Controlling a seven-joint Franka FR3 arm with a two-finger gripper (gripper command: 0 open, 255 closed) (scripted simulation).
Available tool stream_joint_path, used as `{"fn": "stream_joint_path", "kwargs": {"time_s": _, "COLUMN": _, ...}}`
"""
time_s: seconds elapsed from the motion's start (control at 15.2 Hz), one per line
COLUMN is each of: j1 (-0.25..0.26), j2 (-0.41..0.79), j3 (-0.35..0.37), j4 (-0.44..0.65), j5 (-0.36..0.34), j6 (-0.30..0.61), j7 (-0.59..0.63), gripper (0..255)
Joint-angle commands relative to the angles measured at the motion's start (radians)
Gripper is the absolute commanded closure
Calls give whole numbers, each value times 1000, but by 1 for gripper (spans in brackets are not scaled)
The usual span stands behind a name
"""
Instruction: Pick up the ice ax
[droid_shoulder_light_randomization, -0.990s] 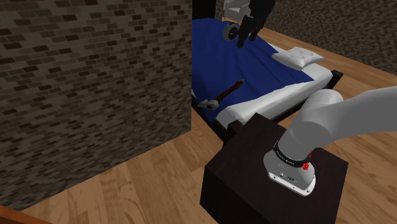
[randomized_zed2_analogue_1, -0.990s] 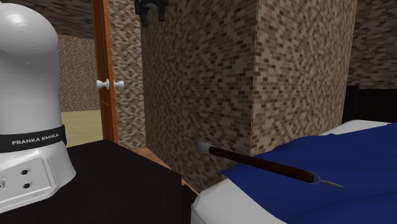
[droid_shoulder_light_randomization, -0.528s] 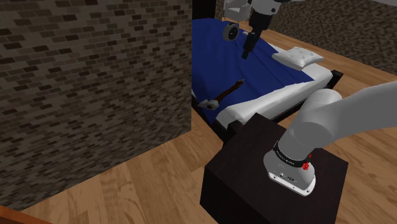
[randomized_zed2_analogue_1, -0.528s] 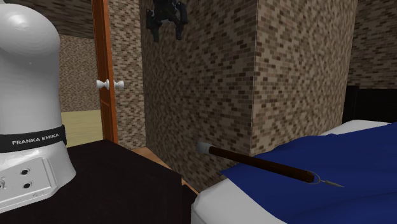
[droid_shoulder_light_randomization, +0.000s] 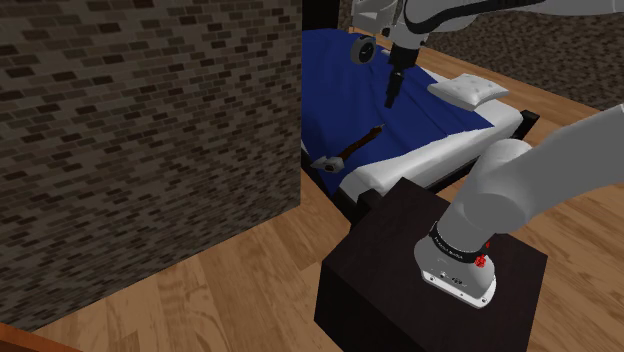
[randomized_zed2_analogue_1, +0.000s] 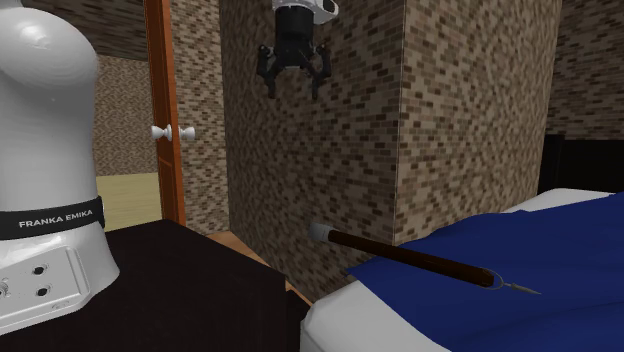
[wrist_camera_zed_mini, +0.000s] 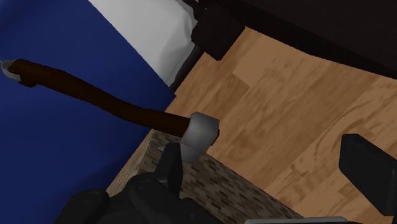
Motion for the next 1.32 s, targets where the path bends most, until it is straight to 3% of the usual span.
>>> {"fn": "stream_joint_path", "kwargs": {"time_s": 0.0, "j1": 20, "j2": 65, "j3": -54, "j4": 11, "j5": -5, "j6": 39, "j7": -95, "gripper": 0}}
{"fn": "stream_joint_path", "kwargs": {"time_s": 0.4, "j1": 97, "j2": 318, "j3": -216, "j4": 89, "j5": 55, "j6": 151, "j7": -401, "gripper": 0}}
{"fn": "stream_joint_path", "kwargs": {"time_s": 0.73, "j1": 134, "j2": 593, "j3": -303, "j4": 191, "j5": 220, "j6": 223, "j7": -708, "gripper": 0}}
{"fn": "stream_joint_path", "kwargs": {"time_s": 0.99, "j1": 78, "j2": 819, "j3": -273, "j4": 299, "j5": 369, "j6": 247, "j7": -943, "gripper": 0}}
{"fn": "stream_joint_path", "kwargs": {"time_s": 1.25, "j1": -15, "j2": 1008, "j3": -194, "j4": 425, "j5": 455, "j6": 255, "j7": -1113, "gripper": 0}}
